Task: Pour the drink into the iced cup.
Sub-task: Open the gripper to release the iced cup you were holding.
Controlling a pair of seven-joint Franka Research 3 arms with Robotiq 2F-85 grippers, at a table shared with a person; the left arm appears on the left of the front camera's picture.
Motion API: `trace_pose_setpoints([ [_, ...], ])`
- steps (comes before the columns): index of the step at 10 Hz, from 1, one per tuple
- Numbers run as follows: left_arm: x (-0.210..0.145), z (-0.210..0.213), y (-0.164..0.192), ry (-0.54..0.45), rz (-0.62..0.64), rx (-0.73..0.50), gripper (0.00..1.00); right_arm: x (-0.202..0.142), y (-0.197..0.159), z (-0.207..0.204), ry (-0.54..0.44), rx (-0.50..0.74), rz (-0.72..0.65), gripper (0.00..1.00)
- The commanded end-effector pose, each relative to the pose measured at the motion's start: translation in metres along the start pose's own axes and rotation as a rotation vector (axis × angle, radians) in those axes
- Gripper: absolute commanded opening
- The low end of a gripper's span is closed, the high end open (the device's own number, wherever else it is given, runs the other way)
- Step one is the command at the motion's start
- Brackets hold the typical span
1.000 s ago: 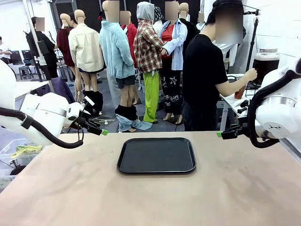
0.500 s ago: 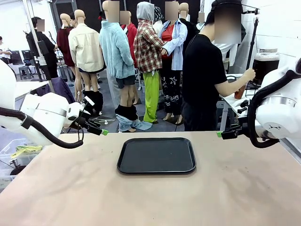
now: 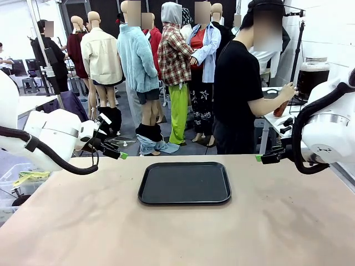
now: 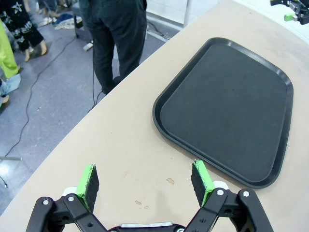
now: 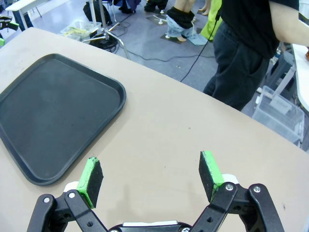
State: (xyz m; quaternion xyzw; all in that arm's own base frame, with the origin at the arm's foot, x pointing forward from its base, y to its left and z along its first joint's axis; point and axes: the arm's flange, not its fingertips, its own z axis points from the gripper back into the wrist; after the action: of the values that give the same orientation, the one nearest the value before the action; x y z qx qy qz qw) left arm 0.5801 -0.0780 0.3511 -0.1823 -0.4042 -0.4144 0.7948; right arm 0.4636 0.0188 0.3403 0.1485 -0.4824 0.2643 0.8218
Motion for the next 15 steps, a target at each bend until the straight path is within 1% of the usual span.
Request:
trace_pose_setpoints([
  [1,-0.001,0.0003,0.0036,-0.01,-0.018,-0.01,1.0,-0.0006,0.0007,0.0017,-0.003,0.003,0.008,1.0],
  [15,-0.001,0.0003,0.0036,-0.01,-0.018,-0.01,1.0,-0.0006,0.0007,0.0017,-0.003,0.003,0.008,1.0],
])
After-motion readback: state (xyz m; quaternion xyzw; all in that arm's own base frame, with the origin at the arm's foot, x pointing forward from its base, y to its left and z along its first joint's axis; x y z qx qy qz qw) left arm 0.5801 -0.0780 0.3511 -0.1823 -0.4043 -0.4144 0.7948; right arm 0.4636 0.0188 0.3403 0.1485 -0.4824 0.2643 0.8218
